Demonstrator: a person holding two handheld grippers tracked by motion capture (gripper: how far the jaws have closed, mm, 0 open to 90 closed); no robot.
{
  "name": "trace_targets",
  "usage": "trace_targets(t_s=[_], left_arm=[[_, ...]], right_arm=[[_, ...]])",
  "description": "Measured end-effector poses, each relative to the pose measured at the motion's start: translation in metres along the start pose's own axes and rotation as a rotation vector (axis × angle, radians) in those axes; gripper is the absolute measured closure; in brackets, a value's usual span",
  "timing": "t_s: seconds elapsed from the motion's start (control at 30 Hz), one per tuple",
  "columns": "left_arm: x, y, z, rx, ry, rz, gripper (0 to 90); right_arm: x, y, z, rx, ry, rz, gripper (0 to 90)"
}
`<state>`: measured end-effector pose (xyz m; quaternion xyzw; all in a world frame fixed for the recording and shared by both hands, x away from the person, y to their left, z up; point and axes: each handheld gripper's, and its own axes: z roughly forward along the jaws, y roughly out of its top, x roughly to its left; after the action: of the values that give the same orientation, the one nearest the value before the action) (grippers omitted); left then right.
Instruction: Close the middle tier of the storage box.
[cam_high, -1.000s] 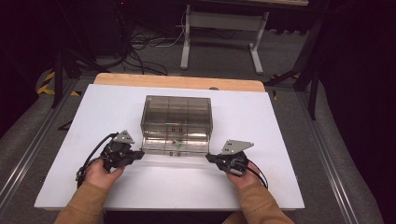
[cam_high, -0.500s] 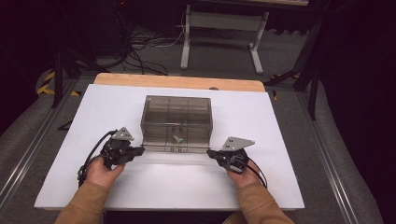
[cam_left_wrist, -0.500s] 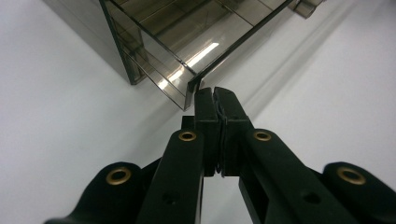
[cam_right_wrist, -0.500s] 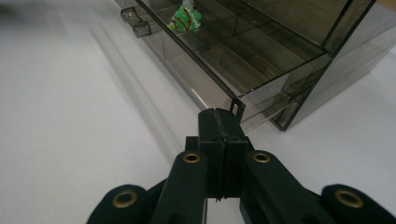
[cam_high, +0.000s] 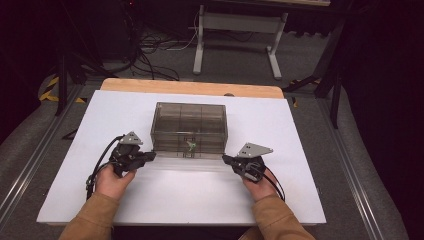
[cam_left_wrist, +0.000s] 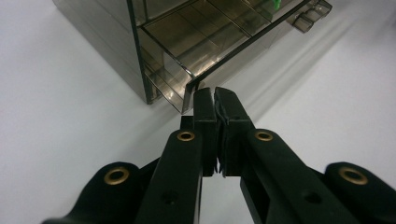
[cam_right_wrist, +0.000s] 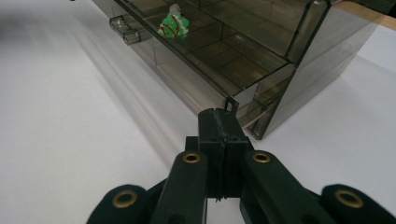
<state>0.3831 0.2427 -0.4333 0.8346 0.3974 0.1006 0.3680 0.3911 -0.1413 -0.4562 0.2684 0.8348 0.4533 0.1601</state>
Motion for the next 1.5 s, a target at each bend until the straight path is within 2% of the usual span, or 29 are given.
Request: trace_targets(t_s=[0.13,0.43,0.53,0.57,0.63,1.1,1.27,1.33,1.4,1.5], left_arm=[[0.001,0.001,0.002,-0.008,0.001,-0.016,87.6],[0.003,0.004,0.007,-0.016,0.052,-0.011,87.6],[0.003,0.005,0.009,-0.024,0.059,-0.028,87.7],[0.005,0.006,0.009,-0.026,0.070,-0.019,87.7],[0.005,0.006,0.010,-0.030,0.066,-0.033,87.7],[0.010,0.006,0.014,-0.053,0.091,-0.051,87.7],[0.011,0.008,0.016,-0.063,0.111,-0.042,87.7],[0.011,0.008,0.017,-0.065,0.099,-0.046,87.9],[0.009,0.009,0.019,-0.062,0.116,-0.034,88.6],[0.007,0.009,0.020,-0.055,0.131,-0.020,89.1]], right_arm=[[-0.002,0.001,0.002,-0.009,-0.018,0.008,90.0],[-0.004,0.004,0.009,-0.019,-0.049,0.023,90.0],[-0.005,0.004,0.011,-0.021,-0.059,0.029,90.0],[-0.006,0.005,0.012,-0.024,-0.062,0.031,90.0],[-0.007,0.005,0.013,-0.026,-0.067,0.034,90.0],[-0.010,0.006,0.019,-0.038,-0.109,0.047,90.0],[-0.011,0.006,0.021,-0.042,-0.131,0.052,90.0],[-0.012,0.007,0.022,-0.042,-0.143,0.056,90.0],[-0.012,0.008,0.024,-0.044,-0.133,0.061,90.0],[-0.008,0.008,0.026,-0.041,-0.159,0.042,90.0]])
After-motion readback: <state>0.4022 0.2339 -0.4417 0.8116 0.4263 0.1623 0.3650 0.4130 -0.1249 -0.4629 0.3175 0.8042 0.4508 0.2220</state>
